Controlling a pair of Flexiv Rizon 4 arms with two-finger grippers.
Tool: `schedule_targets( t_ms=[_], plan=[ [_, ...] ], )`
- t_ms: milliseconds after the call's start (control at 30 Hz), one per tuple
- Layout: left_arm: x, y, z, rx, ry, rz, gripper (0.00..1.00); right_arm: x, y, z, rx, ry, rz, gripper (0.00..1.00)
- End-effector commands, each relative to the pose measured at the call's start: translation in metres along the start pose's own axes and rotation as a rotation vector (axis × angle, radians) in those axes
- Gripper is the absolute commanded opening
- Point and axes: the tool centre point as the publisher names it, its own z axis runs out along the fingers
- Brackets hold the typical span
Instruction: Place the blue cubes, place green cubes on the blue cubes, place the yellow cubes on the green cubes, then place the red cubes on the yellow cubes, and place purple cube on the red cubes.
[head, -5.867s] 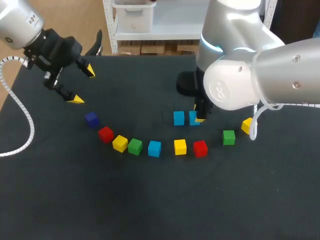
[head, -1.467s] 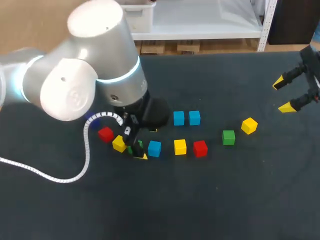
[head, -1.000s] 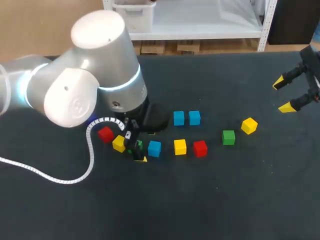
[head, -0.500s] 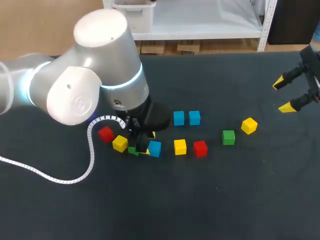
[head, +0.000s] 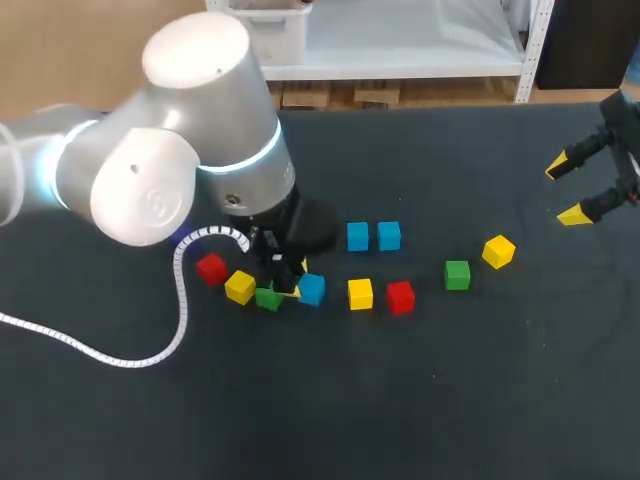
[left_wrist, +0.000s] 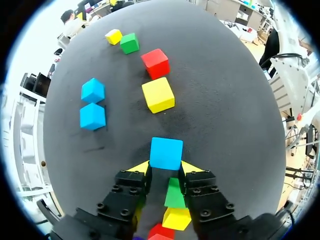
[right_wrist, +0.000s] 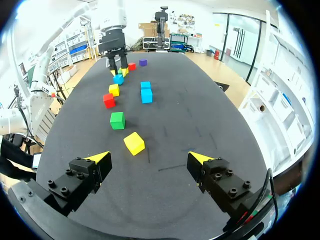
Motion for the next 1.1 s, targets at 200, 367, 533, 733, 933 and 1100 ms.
schedule_targets(
  t_ms=[200,367,533,733,933,1100],
  plan=[
    [0.015,0.011,-0.014,-0.012,0.015,-0.106,0.0,0.0,0.0,0.0,0.0,-0.002,-0.001,1.0],
    [0.022,0.026,-0.022,-0.028,0.03,-0.2,0.0,0.0,0.0,0.0,0.0,-0.002,-0.001,1.0],
    [0.026,0.043,-0.024,-0.042,0.041,-0.245,0.0,0.0,0.0,0.0,0.0,-0.002,-0.001,1.0],
    [0.027,0.063,-0.024,-0.049,0.073,-0.253,0.0,0.0,0.0,0.0,0.0,-0.002,-0.001,1.0],
    [0.025,0.073,-0.019,-0.013,0.041,-0.293,0.0,0.0,0.0,0.0,0.0,-0.002,-0.001,1.0],
    [0.02,0.075,-0.011,0.01,0.039,-0.326,0.0,0.0,0.0,0.0,0.0,-0.002,-0.001,1.0]
  ],
)
